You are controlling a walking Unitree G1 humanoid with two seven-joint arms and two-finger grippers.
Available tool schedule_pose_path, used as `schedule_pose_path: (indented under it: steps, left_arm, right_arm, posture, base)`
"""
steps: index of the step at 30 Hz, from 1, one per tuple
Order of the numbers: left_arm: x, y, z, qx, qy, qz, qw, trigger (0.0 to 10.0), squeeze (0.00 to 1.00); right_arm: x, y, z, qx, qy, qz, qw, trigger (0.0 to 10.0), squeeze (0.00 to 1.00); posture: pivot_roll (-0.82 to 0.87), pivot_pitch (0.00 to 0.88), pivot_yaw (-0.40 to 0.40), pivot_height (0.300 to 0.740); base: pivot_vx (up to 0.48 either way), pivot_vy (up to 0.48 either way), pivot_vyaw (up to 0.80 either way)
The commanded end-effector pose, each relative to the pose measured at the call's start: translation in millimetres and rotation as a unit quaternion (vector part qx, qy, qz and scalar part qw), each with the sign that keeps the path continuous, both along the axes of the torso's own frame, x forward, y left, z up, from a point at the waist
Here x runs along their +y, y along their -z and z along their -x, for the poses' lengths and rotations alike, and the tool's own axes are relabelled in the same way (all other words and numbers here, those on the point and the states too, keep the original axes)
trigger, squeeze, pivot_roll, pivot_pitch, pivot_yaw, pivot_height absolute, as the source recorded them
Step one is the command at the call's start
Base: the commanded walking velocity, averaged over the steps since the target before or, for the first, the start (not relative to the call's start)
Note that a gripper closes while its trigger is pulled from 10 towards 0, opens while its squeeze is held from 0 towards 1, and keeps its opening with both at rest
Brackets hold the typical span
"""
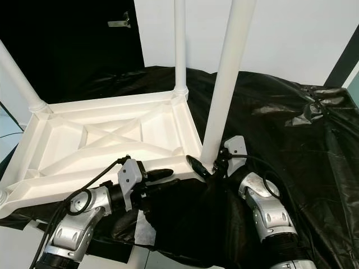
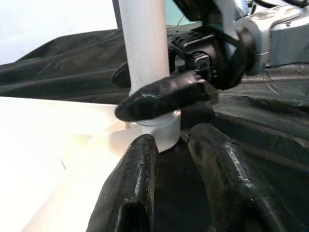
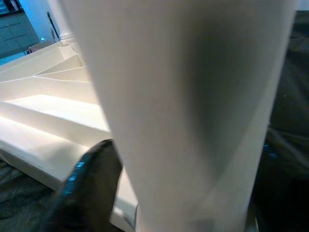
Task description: Building children table
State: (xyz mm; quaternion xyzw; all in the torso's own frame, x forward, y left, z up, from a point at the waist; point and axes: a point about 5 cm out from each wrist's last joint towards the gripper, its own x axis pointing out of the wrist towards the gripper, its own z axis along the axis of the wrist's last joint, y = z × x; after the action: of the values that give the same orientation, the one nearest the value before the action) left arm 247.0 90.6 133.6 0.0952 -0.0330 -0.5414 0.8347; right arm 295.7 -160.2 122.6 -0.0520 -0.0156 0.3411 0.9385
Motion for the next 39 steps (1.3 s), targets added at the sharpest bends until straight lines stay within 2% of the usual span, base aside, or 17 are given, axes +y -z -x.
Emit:
schedule_pose_path:
  steps: [1,4,11,12,14,15,17,21,22,23,24,25,28,29,31,34,39]
  left_arm:
    - [3.3,0.0,-3.1,0.001,-0.048,0.008,0.999,10.0,0.00]
    - [2.6,-0.7,-4.4,0.013,-0.051,0.018,0.998,10.0,0.00]
    - [0.4,-3.3,-7.0,0.002,-0.050,0.015,0.999,10.0,0.00]
    - [-0.3,-3.5,-7.2,0.002,-0.051,0.016,0.999,10.0,0.00]
    - [-0.3,-3.5,-7.2,0.002,-0.051,0.016,0.999,10.0,0.00]
    - [-1.0,-3.7,-7.0,0.003,-0.051,0.017,0.999,10.0,0.00]
    - [-1.3,-3.8,-6.5,0.004,-0.052,0.018,0.998,10.0,0.00]
    - [-1.5,-3.8,-6.1,0.000,-0.055,0.014,0.998,10.0,0.00]
    - [-1.2,-4.4,-6.6,-0.002,-0.058,0.014,0.998,10.0,0.00]
    - [-1.2,-4.4,-6.6,-0.002,-0.058,0.014,0.998,10.0,0.00]
    - [-0.3,-5.2,-7.1,-0.004,-0.062,0.014,0.998,10.0,0.00]
    - [-0.3,-5.2,-7.1,-0.004,-0.062,0.014,0.998,10.0,0.00]
    - [3.1,-7.2,-7.5,-0.004,-0.074,0.019,0.997,10.0,0.00]
    - [3.1,-7.2,-7.5,-0.004,-0.074,0.019,0.997,10.0,0.00]
    - [3.4,-8.9,-7.7,-0.003,-0.080,0.026,0.996,10.0,0.00]
    - [3.1,-9.3,-7.6,-0.002,-0.082,0.027,0.996,10.0,0.00]
    - [2.4,-8.6,-8.5,-0.001,-0.092,0.030,0.995,10.0,0.00]
  right_arm:
    - [-4.3,-2.3,-3.0,-0.004,-0.004,0.002,1.000,0.0,0.00]
    - [-6.3,-3.8,-3.8,-0.005,-0.001,0.003,1.000,0.0,0.00]
    - [-9.4,-4.9,-2.2,0.000,0.003,-0.010,1.000,0.0,0.00]
    - [-9.0,-4.3,-0.6,0.000,0.015,-0.015,1.000,4.5,0.00]
    - [-9.0,-4.3,-0.6,0.000,0.015,-0.015,1.000,4.5,0.00]
    - [-8.7,-4.4,0.5,-0.001,0.030,-0.020,0.999,10.0,0.00]
    - [-8.6,-4.3,1.1,-0.003,0.039,-0.023,0.999,10.0,0.00]
    - [-7.5,-3.9,2.3,-0.012,0.098,-0.029,0.995,10.0,0.00]
    - [-4.1,-2.5,4.2,-0.017,0.134,-0.036,0.990,10.0,0.00]
    - [-4.1,-2.5,4.2,-0.017,0.134,-0.036,0.990,10.0,0.00]
    - [0.3,-0.8,6.5,-0.023,0.175,-0.041,0.983,10.0,0.00]
    - [0.3,-0.8,6.5,-0.023,0.175,-0.041,0.983,10.0,0.00]
    - [12.4,6.7,10.2,-0.004,0.305,-0.080,0.949,10.0,0.00]
    - [12.4,6.7,10.2,-0.004,0.305,-0.080,0.949,10.0,0.00]
    - [17.3,4.5,11.7,-0.022,0.341,-0.068,0.938,10.0,0.00]
    - [20.6,3.6,11.7,-0.028,0.351,-0.061,0.934,10.0,0.00]
    - [28.5,-2.1,12.9,-0.034,0.333,-0.074,0.939,10.0,0.00]
  posture:
    - [0.01,0.000,-0.009,0.740]
    - [0.01,0.000,-0.009,0.740]
    - [0.01,0.000,-0.007,0.740]
    - [0.01,0.000,-0.007,0.740]
    - [0.01,0.000,-0.007,0.740]
    - [0.01,0.000,-0.010,0.740]
    - [0.01,0.000,-0.013,0.740]
    - [0.02,0.000,-0.024,0.740]
    - [0.02,0.000,-0.025,0.740]
    - [0.02,0.000,-0.025,0.740]
    - [0.01,0.000,-0.025,0.740]
    - [0.01,0.000,-0.025,0.740]
    - [0.01,0.000,-0.021,0.740]
    - [0.01,0.000,-0.021,0.740]
    - [0.01,0.000,-0.017,0.740]
    - [0.00,0.000,-0.013,0.740]
    - [-0.01,0.000,-0.014,0.740]
  base:
    - [0.000,0.000,0.00]
    - [0.000,0.000,0.00]
    - [0.000,0.000,0.00]
    - [0.000,0.000,0.00]
    - [0.000,0.000,0.00]
    - [0.000,0.000,0.00]
    - [0.000,0.000,0.00]
    - [0.000,0.000,0.00]
    - [0.000,0.000,0.00]
    - [0.000,0.000,0.00]
    - [0.000,0.000,0.00]
    - [0.000,0.000,0.00]
    - [0.000,0.000,0.00]
    - [0.000,0.000,0.00]
    - [0.000,0.000,0.00]
    - [0.000,0.000,0.00]
    - [0.000,0.000,0.00]
